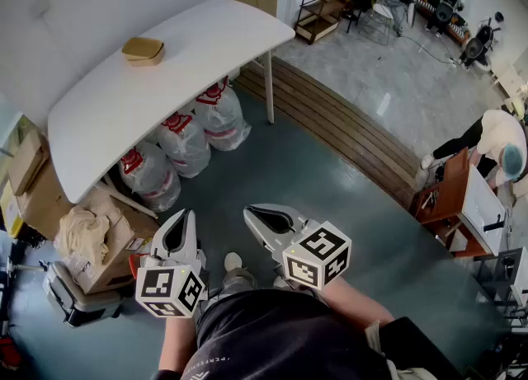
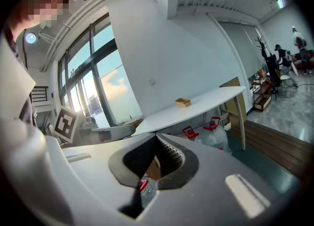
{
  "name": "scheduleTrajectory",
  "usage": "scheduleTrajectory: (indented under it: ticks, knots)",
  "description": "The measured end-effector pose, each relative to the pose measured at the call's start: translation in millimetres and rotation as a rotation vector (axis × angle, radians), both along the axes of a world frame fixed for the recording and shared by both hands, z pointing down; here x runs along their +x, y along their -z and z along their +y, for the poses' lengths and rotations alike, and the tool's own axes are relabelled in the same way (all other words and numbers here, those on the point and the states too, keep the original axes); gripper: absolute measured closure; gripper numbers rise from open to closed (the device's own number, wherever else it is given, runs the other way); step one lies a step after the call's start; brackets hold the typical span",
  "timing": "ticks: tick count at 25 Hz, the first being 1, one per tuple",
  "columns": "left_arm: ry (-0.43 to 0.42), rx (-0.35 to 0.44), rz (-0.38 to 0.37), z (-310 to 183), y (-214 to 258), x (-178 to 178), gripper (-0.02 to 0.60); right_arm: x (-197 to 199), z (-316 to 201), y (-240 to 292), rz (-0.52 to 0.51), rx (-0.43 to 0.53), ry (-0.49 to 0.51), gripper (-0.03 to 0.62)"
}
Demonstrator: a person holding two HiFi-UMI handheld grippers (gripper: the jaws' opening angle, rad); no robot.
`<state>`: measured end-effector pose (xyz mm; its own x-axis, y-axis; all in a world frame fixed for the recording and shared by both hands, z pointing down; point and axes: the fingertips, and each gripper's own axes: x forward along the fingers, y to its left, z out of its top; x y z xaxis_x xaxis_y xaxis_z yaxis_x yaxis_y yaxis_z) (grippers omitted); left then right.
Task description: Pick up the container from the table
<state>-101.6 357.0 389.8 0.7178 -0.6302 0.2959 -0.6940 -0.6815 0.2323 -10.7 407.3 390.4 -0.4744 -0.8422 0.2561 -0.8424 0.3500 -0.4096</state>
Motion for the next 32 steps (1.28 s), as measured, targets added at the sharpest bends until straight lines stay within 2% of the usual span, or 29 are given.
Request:
scheduleTrajectory:
  ticks: [19,27,32]
  knots:
    - [-0.038,-0.043,-0.006,-22.0,-15.8,3.4,0.588,-2.1,-28.5,-7.4,-0.033,-0.024,-0.020,0.594]
    - [-0.058,-0.045,-0.015,-61.1,-21.7,-13.3,0.588,-25.0,-79.9,-12.2,-0.009,-0.030,0.012,0.594]
    - [-0.082,-0.046,-0.036,-87.1,-26.9,-26.0,0.588,-44.3,-114.3,-18.7,-0.033,-0.038,0.020,0.594]
